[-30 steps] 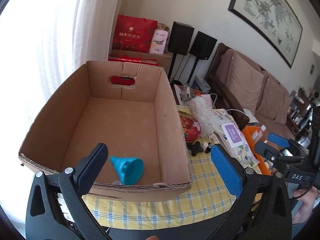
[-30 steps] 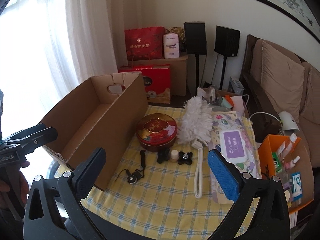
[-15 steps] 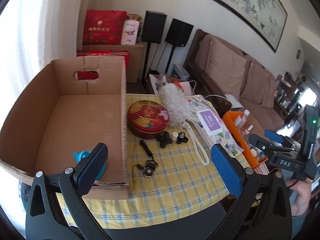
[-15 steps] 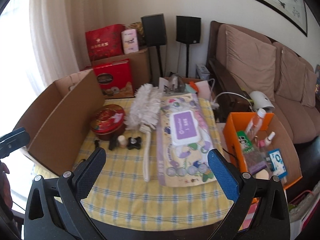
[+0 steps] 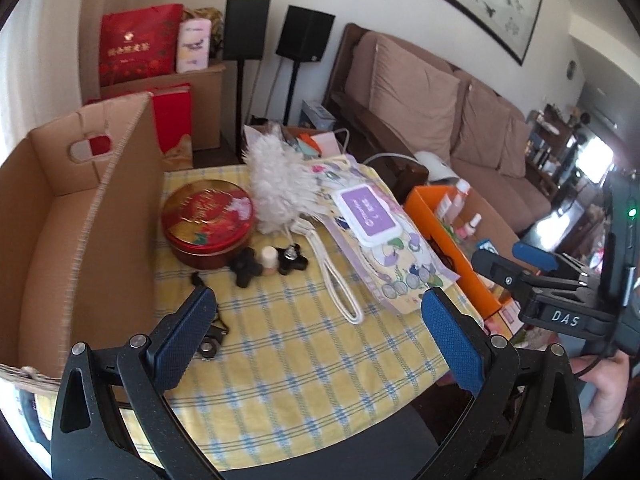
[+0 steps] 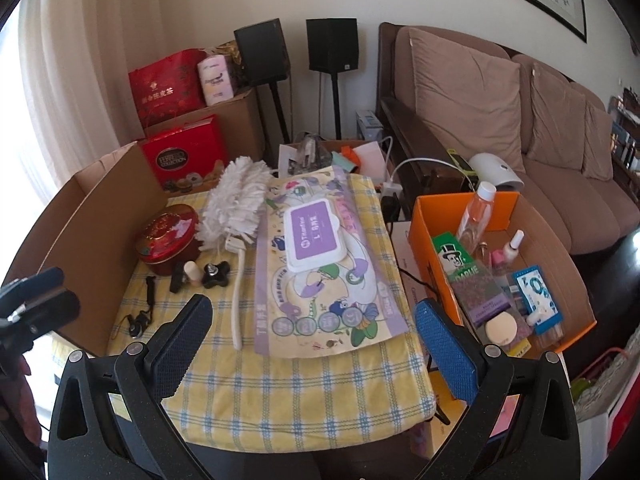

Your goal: Organize objects

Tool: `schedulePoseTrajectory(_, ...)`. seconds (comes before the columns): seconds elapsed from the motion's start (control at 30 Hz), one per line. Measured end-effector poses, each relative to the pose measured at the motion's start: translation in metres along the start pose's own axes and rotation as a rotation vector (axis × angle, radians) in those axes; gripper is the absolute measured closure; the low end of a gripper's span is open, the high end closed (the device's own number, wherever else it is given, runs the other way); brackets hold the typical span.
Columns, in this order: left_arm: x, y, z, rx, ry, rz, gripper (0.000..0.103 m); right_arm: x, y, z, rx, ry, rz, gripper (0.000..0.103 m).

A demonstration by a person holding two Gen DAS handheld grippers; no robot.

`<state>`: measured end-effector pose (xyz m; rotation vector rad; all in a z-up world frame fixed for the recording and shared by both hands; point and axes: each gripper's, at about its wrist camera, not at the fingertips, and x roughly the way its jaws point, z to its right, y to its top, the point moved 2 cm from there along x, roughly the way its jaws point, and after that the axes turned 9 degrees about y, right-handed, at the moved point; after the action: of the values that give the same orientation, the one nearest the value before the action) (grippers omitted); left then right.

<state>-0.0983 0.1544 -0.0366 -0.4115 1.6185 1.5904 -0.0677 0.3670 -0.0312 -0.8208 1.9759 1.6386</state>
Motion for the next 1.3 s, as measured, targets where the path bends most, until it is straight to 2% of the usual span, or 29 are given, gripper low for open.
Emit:
schedulePoseTrajectory(0.07,0.013,-0.004,0.008,0.007,-0.004,-0.025,0.000,0.001,-0.002,0.002,0.018,0.011,-0.005,0.009)
schedulePoseTrajectory(0.13,0.028,-0.008,0.015,0.008,-0.012,-0.046,0.000,0.004,-0.004,0.004,0.030,0.023,-0.014,0.023)
schedulePoseTrajectory(0.3,0.058,-0.015,0.026,0.025,-0.016,-0.087,0.004,0.015,-0.010,0.006,0.039,0.035,-0.044,0.033)
schedulePoseTrajectory(0.37,0.071,-0.017,0.029,0.028,-0.013,-0.113,0.010,0.018,-0.012,0.008,0.043,0.036,-0.049,0.033)
schedulePoseTrajectory(0.53,0.100,-0.020,0.031,0.014,-0.007,-0.182,0.035,0.021,-0.015,0.011,0.055,0.041,-0.053,0.033)
schedulePoseTrajectory(0.63,0.115,-0.022,0.032,0.018,0.002,-0.215,0.042,0.022,-0.016,0.013,0.059,0.041,-0.056,0.033)
schedulePoseTrajectory(0.8,0.133,-0.025,0.035,0.003,-0.020,-0.263,0.044,0.025,-0.019,0.018,0.071,0.036,-0.062,0.033)
schedulePoseTrajectory(0.87,0.139,-0.026,0.034,0.001,-0.009,-0.277,0.053,0.026,-0.021,0.020,0.077,0.037,-0.065,0.033)
schedulePoseTrajectory(0.97,0.140,-0.026,0.034,0.015,0.012,-0.264,0.059,0.028,-0.023,0.021,0.079,0.037,-0.073,0.033)
schedulePoseTrajectory(1.0,0.140,-0.026,0.033,0.016,0.008,-0.266,0.065,0.029,-0.024,0.021,0.079,0.038,-0.075,0.033)
schedulePoseTrajectory(1.03,0.139,-0.026,0.033,0.017,0.002,-0.271,0.077,0.030,-0.024,0.021,0.080,0.038,-0.077,0.033)
schedulePoseTrajectory(1.17,0.132,-0.025,0.031,0.016,0.000,-0.262,0.088,0.031,-0.023,0.020,0.081,0.049,-0.077,0.033)
schedulePoseTrajectory(1.3,0.122,-0.024,0.024,-0.006,-0.011,-0.239,0.089,0.035,-0.017,0.014,0.078,0.078,-0.076,0.033)
